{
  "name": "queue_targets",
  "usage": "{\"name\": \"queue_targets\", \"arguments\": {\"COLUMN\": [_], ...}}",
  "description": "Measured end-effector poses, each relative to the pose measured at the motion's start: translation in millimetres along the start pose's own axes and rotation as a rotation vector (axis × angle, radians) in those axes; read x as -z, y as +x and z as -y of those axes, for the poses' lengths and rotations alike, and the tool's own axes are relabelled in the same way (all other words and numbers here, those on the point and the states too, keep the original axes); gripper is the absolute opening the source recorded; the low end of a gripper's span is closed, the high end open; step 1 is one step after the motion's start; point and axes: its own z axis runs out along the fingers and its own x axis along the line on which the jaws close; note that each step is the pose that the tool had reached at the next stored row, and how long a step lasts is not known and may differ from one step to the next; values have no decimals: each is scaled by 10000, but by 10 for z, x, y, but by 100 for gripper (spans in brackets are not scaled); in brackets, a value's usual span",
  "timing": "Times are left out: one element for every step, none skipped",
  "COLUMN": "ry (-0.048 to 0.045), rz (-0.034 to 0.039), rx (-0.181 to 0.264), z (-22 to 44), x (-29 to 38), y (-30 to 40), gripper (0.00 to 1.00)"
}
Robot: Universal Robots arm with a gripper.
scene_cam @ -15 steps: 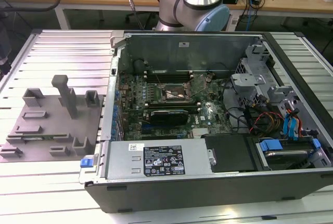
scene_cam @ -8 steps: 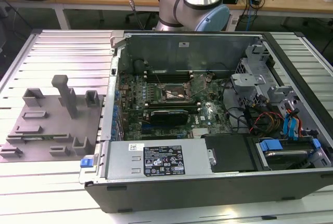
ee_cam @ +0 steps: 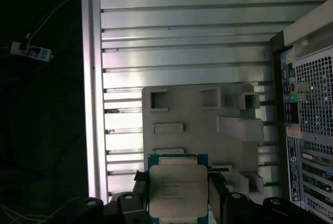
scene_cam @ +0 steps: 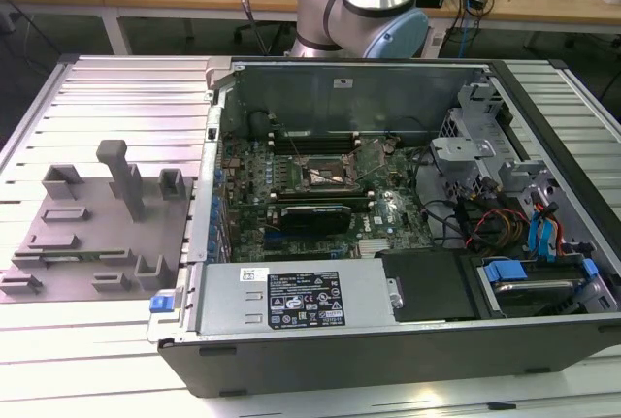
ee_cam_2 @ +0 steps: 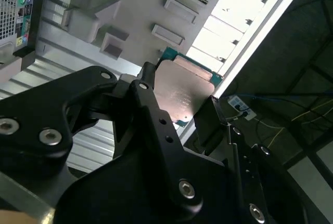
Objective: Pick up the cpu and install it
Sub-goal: 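Pick up the cpu and move it towards the insertion slot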
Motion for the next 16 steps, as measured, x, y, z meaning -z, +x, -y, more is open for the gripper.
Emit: {"name": "queue_targets", "arguments": {"ry": [0, 1, 2, 2, 2, 4, 4, 2, 2, 1, 2, 2, 2, 2, 2, 2], "rz": [1, 1, 0, 0, -1, -4, -3, 0, 0, 0, 0, -1, -1, -1, -1, 0], "rx": [0, 0, 0, 0, -1, -1, 0, 0, 1, 0, 0, 0, 0, 0, 0, 0], "z": [0, 0, 0, 0, -1, -1, -1, -2, -2, -4, -5, -6, -7, -8, -9, -10], "x": [0, 0, 1, 1, 1, 3, 2, 0, 0, -1, -1, -1, -1, -2, -2, -3], "y": [0, 0, 0, 0, -1, -7, -14, -31, -44, -70, -97, -119, -137, -158, -176, -196], "gripper": [55, 55, 55, 55, 55, 55, 55, 55, 55, 55, 55, 55, 55, 55, 55, 55]}}
